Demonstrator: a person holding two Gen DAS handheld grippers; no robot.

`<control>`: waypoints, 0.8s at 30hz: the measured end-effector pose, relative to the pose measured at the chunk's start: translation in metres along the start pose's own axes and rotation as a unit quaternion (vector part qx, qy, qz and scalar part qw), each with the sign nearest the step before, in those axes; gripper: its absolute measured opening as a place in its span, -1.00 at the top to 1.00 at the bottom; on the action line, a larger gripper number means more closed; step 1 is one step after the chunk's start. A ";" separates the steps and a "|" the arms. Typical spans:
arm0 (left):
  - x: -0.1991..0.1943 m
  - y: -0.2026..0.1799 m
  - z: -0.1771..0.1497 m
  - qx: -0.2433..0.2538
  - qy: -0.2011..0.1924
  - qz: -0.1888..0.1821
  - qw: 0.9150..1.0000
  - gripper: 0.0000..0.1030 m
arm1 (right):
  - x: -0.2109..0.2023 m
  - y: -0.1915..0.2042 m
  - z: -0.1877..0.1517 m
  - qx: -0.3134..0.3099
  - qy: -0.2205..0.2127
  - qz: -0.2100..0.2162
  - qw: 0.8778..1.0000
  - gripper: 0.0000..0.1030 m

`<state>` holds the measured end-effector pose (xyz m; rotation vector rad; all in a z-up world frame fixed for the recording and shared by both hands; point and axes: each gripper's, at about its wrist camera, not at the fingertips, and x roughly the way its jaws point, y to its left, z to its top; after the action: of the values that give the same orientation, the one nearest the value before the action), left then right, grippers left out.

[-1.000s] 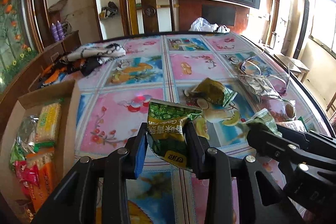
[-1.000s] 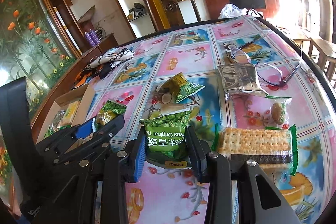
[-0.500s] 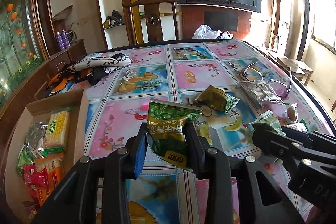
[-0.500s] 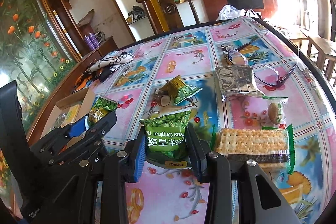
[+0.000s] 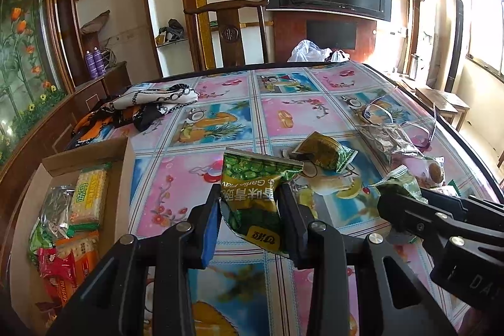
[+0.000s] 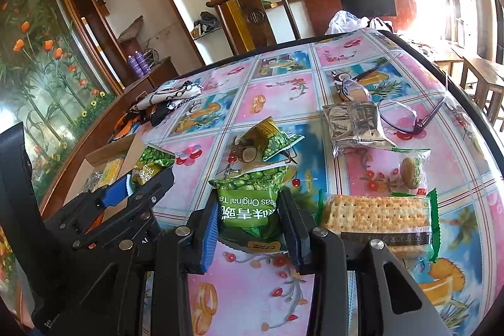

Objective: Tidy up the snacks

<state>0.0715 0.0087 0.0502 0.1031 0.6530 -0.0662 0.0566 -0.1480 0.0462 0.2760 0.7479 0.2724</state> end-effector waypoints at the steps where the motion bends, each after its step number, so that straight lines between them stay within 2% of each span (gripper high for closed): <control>1: 0.000 0.000 0.000 0.001 0.000 0.001 1.000 0.34 | -0.001 0.000 0.000 0.000 0.000 0.000 1.000 0.24; 24: -0.007 -0.004 0.000 -0.001 -0.001 -0.013 1.000 0.34 | -0.001 0.002 -0.002 -0.008 -0.011 -0.006 1.000 0.24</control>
<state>0.0653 0.0050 0.0544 0.0925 0.6522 -0.0904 0.0543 -0.1461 0.0464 0.2587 0.7259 0.2633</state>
